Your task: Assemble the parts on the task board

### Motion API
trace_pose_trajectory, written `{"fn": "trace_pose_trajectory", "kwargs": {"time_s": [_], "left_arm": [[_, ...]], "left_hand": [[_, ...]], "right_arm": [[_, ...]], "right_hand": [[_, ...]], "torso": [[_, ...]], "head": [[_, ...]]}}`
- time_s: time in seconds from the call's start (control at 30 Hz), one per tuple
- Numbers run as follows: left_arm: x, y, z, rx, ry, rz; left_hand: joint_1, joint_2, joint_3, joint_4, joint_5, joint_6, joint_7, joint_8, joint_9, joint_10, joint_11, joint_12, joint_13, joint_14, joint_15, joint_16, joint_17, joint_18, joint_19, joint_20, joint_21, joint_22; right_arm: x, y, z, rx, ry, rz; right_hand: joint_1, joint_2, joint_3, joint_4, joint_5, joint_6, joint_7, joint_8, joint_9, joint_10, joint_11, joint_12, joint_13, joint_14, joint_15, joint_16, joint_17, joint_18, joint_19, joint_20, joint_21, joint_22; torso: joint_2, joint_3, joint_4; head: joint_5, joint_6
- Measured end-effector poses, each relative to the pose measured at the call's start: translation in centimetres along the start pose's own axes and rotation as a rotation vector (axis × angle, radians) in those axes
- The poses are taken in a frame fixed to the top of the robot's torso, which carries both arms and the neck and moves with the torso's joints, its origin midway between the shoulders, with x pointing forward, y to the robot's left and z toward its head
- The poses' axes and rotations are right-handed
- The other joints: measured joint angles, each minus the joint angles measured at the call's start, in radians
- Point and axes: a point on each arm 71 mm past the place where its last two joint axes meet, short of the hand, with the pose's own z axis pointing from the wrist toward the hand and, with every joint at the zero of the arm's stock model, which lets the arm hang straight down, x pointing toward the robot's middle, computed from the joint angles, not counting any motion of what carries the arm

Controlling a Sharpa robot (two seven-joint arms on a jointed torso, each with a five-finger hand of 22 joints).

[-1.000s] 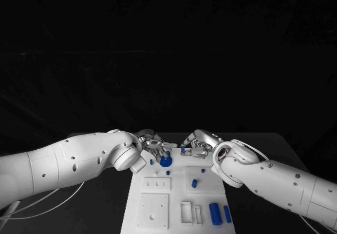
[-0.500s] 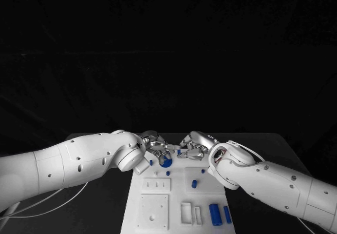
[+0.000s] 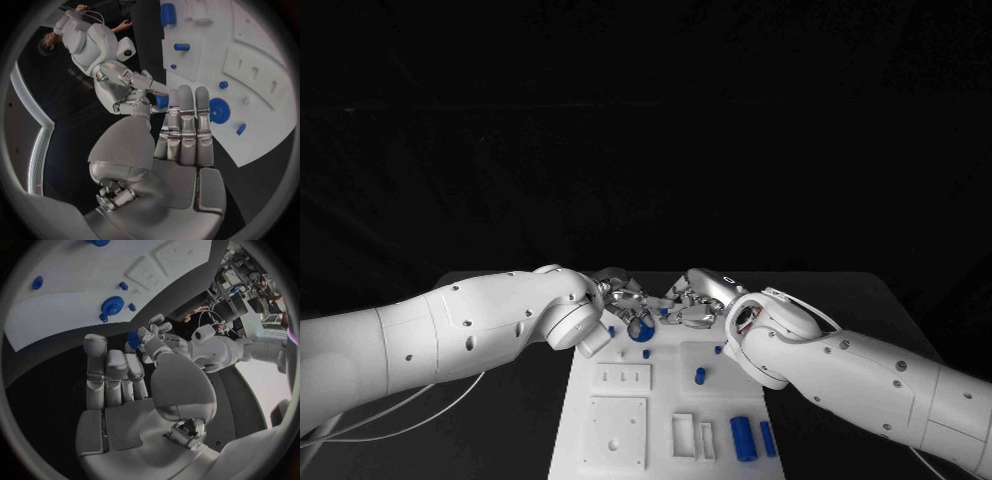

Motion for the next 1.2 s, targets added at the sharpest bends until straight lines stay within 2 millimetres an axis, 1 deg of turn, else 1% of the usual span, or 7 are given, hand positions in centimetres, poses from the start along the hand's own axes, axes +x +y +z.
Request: {"fn": "trace_pose_trajectory", "kwargs": {"time_s": [0.43, 0.53, 0.73, 0.87, 0.97, 1.07, 1.2], "left_arm": [[0.17, 0.05, 0.06, -0.011, 0.009, 0.015], [0.18, 0.09, 0.06, -0.013, 0.009, 0.017], [0.25, 0.08, 0.16, -0.017, 0.008, 0.018], [0.32, 0.09, 0.21, -0.021, 0.009, 0.019], [0.31, 0.11, 0.22, -0.023, 0.008, 0.018], [0.4, 0.09, 0.25, -0.024, 0.009, 0.017], [0.45, 0.12, 0.28, -0.026, 0.009, 0.015]], "left_hand": [[0.018, 0.018, 0.003, -0.028, 0.0, 0.014, -0.003, -0.001, -0.001, 0.0, 0.0, 0.0, 0.0, 0.0, 0.0, 0.0, -0.001, 0.0, 0.0, 0.0, 0.0, 0.004], [0.035, 0.035, 0.013, -0.038, 0.006, 0.019, -0.008, -0.001, -0.001, 0.0, 0.0, 0.0, 0.0, 0.0, 0.0, 0.0, -0.001, 0.0, 0.0, 0.0, 0.0, 0.005], [0.064, 0.075, 0.034, -0.059, 0.064, 0.029, -0.011, -0.001, -0.001, 0.0, 0.0, -0.004, -0.003, 0.0, 0.0, 0.0, -0.001, 0.0, 0.0, 0.0, 0.0, 0.007], [0.075, 0.085, 0.043, -0.068, 0.083, 0.041, -0.013, -0.003, -0.001, 0.002, 0.002, -0.008, -0.005, 0.0, 0.0, 0.0, -0.001, 0.0, 0.0, 0.0, 0.0, 0.01], [0.075, 0.086, 0.051, -0.076, 0.151, 0.049, -0.016, -0.005, 0.004, 0.002, 0.002, -0.01, -0.01, 0.0, 0.0, 0.0, -0.001, 0.0, 0.0, 0.0, 0.0, 0.013], [0.076, 0.086, 0.061, -0.086, 0.265, 0.052, -0.014, -0.008, 0.013, 0.002, 0.002, -0.015, -0.015, 0.0, 0.0, 0.0, -0.001, 0.0, -0.004, -0.004, 0.0, 0.018], [0.061, 0.071, 0.073, -0.081, 0.312, 0.06, -0.006, 0.004, 0.062, 0.002, 0.002, -0.015, -0.015, 0.0, 0.0, 0.0, 0.001, 0.0, -0.004, -0.004, 0.0, 0.025]], "right_arm": [[0.38, 0.54, 0.11, -0.009, 0.006, -0.011], [0.45, 0.63, 0.13, -0.011, 0.006, -0.015], [0.53, 0.64, 0.17, -0.011, 0.007, -0.023], [0.59, 0.6, 0.19, -0.011, 0.008, -0.027], [0.62, 0.61, 0.21, -0.011, 0.009, -0.028], [0.65, 0.57, 0.21, -0.01, 0.01, -0.03], [0.69, 0.57, 0.22, -0.011, 0.011, -0.031]], "right_hand": [[0.0, -0.005, 0.006, 0.006, 0.0, -0.001, -0.002, 0.003, 0.0, -0.004, -0.004, 0.0, 0.0, 0.002, -0.002, 0.0, 0.0, 0.0, 0.0, 0.0, 0.0, 0.0], [0.0, -0.005, 0.006, 0.006, 0.0, -0.002, -0.002, 0.003, -0.001, -0.004, -0.004, 0.0, 0.0, 0.002, -0.002, 0.0, 0.0, 0.0, 0.0, 0.0, 0.0, 0.0], [0.0, -0.005, 0.006, 0.006, 0.0, -0.002, -0.002, 0.003, -0.001, -0.003, -0.003, 0.0, 0.0, 0.002, -0.002, 0.0, -0.001, 0.0, 0.0, 0.0, 0.0, 0.001], [-0.003, -0.008, 0.01, 0.01, 0.006, -0.002, -0.001, 0.003, -0.001, -0.003, -0.003, 0.0, 0.0, 0.002, -0.002, 0.0, -0.002, 0.0, 0.0, 0.0, 0.0, 0.001], [-0.003, -0.008, 0.01, 0.01, 0.006, -0.003, -0.001, 0.003, -0.001, -0.003, -0.003, 0.0, 0.0, 0.002, -0.002, 0.0, -0.001, 0.0, 0.0, 0.0, 0.0, 0.001], [-0.002, -0.008, 0.011, 0.008, 0.015, -0.005, -0.001, 0.002, -0.001, -0.003, -0.003, 0.0, -0.001, 0.002, -0.002, 0.0, -0.001, 0.0, 0.0, 0.0, 0.0, 0.001], [0.0, -0.01, 0.014, 0.006, 0.033, -0.003, 0.001, 0.001, -0.001, -0.003, -0.003, 0.0, -0.001, 0.002, -0.002, 0.0, -0.002, 0.0, 0.0, 0.0, 0.0, 0.001]], "torso": [[0.0, 0.0005, -0.0008], [0.0, 0.0005, -0.001], [0.0, -0.0003, -0.0004], [0.0, -0.0002, -0.0002], [0.0, -0.0003, -0.0009], [0.0, -0.0002, -0.0007], [0.0, -0.0002, -0.0006]], "head": [[0.005, -0.004], [0.005, -0.007], [0.009, -0.011], [0.009, -0.013], [0.01, -0.013], [0.01, -0.012], [0.01, -0.011]]}}
